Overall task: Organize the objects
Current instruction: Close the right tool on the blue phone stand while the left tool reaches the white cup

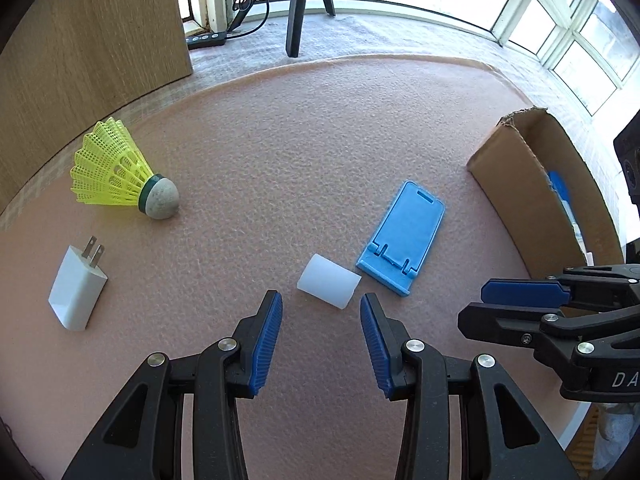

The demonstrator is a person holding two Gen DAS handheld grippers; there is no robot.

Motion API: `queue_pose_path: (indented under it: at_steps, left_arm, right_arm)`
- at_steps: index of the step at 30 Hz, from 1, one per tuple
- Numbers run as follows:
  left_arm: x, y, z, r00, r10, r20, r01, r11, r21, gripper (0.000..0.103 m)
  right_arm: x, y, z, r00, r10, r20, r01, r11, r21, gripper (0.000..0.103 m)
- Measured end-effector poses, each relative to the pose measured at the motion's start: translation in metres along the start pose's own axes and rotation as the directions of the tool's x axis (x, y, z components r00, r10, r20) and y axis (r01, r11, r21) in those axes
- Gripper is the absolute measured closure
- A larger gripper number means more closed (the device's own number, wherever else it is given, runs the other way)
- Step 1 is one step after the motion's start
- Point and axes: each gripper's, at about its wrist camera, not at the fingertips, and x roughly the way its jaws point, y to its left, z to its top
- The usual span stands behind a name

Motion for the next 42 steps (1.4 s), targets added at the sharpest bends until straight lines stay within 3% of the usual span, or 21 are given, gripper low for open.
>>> queue_pose_path:
  at_steps: [6, 19, 26, 32, 37, 42]
  left_arm:
    - [0.001, 0.010, 0.004, 1.000, 0.019, 0.014, -0.019, 0.999, -0.044, 0.059]
    - [-0.006, 0.039, -0.010, 0.998, 0.060, 0.024, -0.058, 0.997, -0.053, 0.064]
    - [-0.014, 0.056, -0.020, 1.000, 0.023, 0.016, -0.022, 0.996, -0.084, 0.064]
    - [-0.021, 0.057, -0.023, 1.000, 0.006, 0.022, -0.004, 0.996, -0.088, 0.064]
    - [-0.020, 0.053, -0.017, 1.000, -0.019, 0.016, 0.020, 0.996, -0.082, 0.059]
    - [-0.013, 0.042, -0.006, 1.000, -0.008, 0.013, 0.009, 0.998, -0.063, 0.058]
  right_arm:
    - [0.006, 0.005, 0.011, 0.999, -0.020, 0.028, 0.019, 0.998, 0.064, 0.064]
    - [0.029, 0.019, 0.050, 0.991, -0.124, 0.046, 0.116, 0.982, 0.149, 0.062]
    - [0.041, 0.044, 0.063, 0.974, -0.219, 0.056, 0.216, 0.975, 0.054, 0.058]
    - [0.055, 0.070, 0.063, 0.946, -0.320, 0.056, 0.325, 0.936, -0.135, 0.058]
    - [0.053, 0.070, 0.053, 0.947, -0.315, 0.063, 0.320, 0.919, -0.231, 0.061]
    - [0.045, 0.058, 0.047, 0.957, -0.286, 0.048, 0.289, 0.928, -0.236, 0.069]
